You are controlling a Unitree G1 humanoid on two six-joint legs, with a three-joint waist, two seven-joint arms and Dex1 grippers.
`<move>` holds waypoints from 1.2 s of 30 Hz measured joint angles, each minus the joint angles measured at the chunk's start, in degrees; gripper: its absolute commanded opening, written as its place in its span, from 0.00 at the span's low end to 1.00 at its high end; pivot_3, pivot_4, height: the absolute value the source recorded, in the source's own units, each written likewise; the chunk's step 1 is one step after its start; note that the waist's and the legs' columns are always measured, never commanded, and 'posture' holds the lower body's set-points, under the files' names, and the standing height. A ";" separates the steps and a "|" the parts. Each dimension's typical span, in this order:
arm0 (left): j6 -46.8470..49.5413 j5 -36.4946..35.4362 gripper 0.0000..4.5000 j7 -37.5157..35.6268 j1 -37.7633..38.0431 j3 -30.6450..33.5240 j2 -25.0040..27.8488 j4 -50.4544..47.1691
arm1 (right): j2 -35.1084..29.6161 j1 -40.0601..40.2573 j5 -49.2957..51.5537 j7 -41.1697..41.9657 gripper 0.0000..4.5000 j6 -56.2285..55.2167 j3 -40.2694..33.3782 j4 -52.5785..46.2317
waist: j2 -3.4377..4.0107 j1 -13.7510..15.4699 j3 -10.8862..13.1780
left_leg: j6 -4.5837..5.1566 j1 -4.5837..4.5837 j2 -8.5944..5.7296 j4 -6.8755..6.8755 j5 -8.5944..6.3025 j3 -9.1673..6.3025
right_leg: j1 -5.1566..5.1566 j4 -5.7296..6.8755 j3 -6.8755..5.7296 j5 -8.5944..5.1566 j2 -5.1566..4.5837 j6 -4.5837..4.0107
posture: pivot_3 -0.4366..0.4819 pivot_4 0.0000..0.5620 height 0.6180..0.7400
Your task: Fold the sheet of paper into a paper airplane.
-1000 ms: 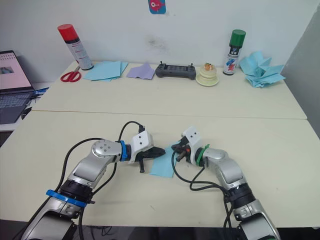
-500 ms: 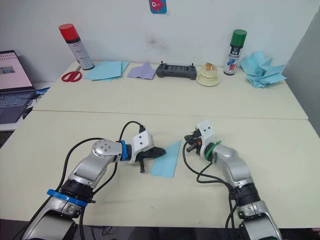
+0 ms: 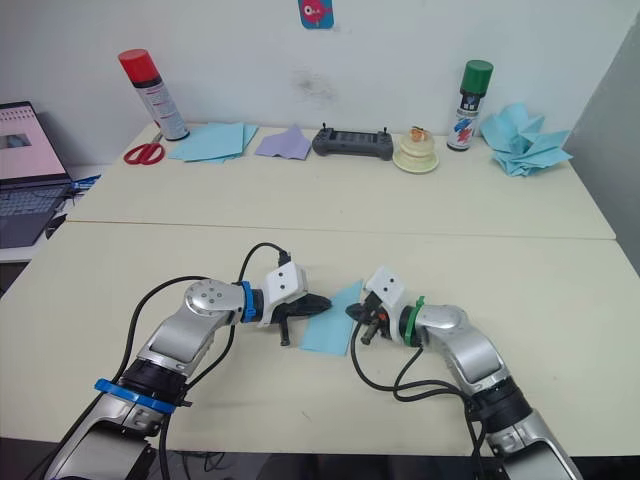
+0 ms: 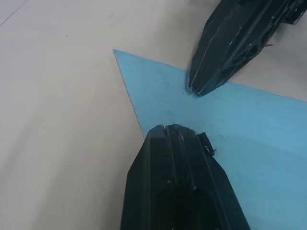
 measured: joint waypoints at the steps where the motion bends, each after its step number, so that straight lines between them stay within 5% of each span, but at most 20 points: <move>1: 0.02 -0.01 0.00 -0.13 0.03 0.02 0.12 -0.05 | -0.33 0.54 0.76 1.06 0.01 0.84 0.11 -0.80 | 0.00 -0.01 0.00 | 0.00 0.01 0.00 0.00 0.00 0.00 | 0.00 0.00 0.01 0.00 0.00 -0.01 | 0.48 0.27 1.00; 16: 1.40 -0.05 0.00 -0.53 0.20 0.07 1.16 -1.29 | -6.17 0.36 7.28 11.96 0.01 11.96 2.49 -6.08 | -0.06 -0.03 -0.10 | 0.01 0.06 0.02 -0.01 -0.01 -0.03 | 0.04 -0.01 0.00 -0.02 0.04 0.00 | 0.48 0.27 1.00; 28: 7.24 -5.47 0.00 0.16 -0.30 4.22 -2.08 0.97 | -8.09 0.04 12.90 8.86 0.01 17.55 -6.66 -9.38 | -0.09 -0.05 0.04 | 0.00 -0.07 0.01 0.02 0.00 -0.04 | -0.08 0.03 -0.02 -0.03 0.04 0.04 | 0.48 0.27 1.00; 31: 12.04 -10.34 0.12 -1.42 -1.30 7.83 -1.64 1.02 | -8.04 0.28 14.02 7.73 0.14 18.60 -7.39 -11.12 | -0.15 -0.06 0.16 | 0.00 -0.13 0.03 0.00 0.00 -0.06 | -0.13 0.02 -0.03 -0.01 0.06 0.00 | 0.48 0.27 1.00; 36: 17.09 -15.32 0.44 -5.06 -4.42 12.34 2.32 0.09 | -7.94 0.90 16.10 5.41 0.53 20.06 -9.69 -13.42 | -0.15 -0.03 0.18 | 0.00 -0.15 0.02 -0.01 -0.01 -0.04 | -0.13 -0.04 -0.01 0.01 0.05 -0.05 | 0.48 0.27 1.00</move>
